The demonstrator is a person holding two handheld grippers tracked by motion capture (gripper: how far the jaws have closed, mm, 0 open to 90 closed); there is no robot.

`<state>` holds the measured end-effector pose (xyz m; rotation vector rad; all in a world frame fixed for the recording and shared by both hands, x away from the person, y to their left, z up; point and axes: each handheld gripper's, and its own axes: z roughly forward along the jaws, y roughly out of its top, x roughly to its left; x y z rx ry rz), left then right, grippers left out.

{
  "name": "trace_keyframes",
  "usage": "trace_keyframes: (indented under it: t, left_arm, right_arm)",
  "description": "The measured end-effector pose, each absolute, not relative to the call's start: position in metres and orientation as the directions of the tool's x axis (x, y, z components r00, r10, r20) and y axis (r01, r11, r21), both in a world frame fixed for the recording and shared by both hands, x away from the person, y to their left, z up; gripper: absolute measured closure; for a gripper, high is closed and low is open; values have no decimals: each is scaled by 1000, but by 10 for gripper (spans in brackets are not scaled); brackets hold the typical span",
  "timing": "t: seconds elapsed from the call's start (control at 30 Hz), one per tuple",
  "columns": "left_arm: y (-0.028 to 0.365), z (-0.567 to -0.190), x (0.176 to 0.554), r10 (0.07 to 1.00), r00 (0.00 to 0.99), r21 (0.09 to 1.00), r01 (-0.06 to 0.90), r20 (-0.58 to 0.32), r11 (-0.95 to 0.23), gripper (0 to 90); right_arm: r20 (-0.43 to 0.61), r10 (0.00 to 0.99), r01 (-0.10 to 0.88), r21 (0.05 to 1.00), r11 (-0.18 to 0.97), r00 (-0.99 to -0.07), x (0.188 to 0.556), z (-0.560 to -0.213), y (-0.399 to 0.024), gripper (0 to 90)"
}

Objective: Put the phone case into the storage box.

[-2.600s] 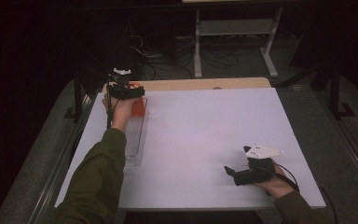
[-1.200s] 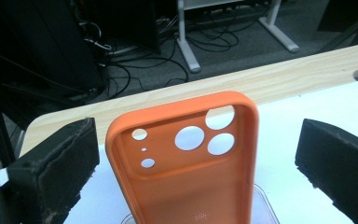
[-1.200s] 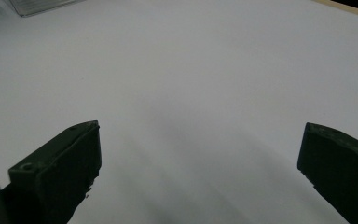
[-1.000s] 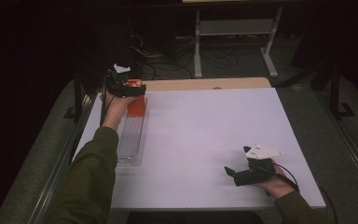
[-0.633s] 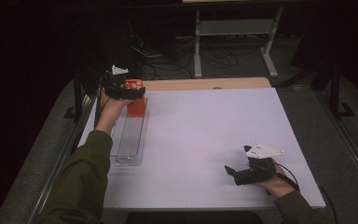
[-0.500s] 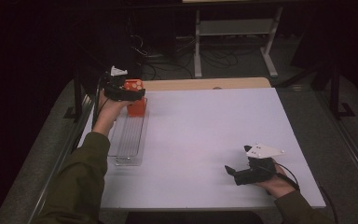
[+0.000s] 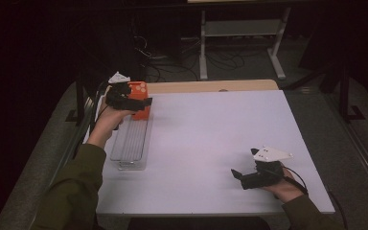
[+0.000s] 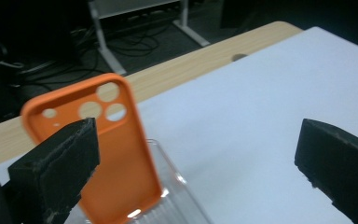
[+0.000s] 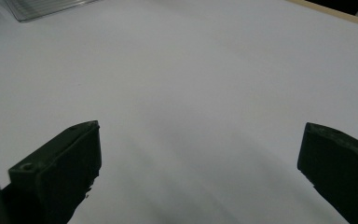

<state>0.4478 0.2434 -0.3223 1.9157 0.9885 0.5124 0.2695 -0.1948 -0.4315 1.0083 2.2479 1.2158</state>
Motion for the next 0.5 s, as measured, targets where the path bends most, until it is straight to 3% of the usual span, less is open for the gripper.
trace_keyframes:
  t: [0.5]
  left_arm:
    - [233, -328, 415, 720, 693, 861, 389, -38, -329, 0]
  right_arm:
    - [-8, 741, 401, 837, 373, -672, 269, -431, -194, 0]
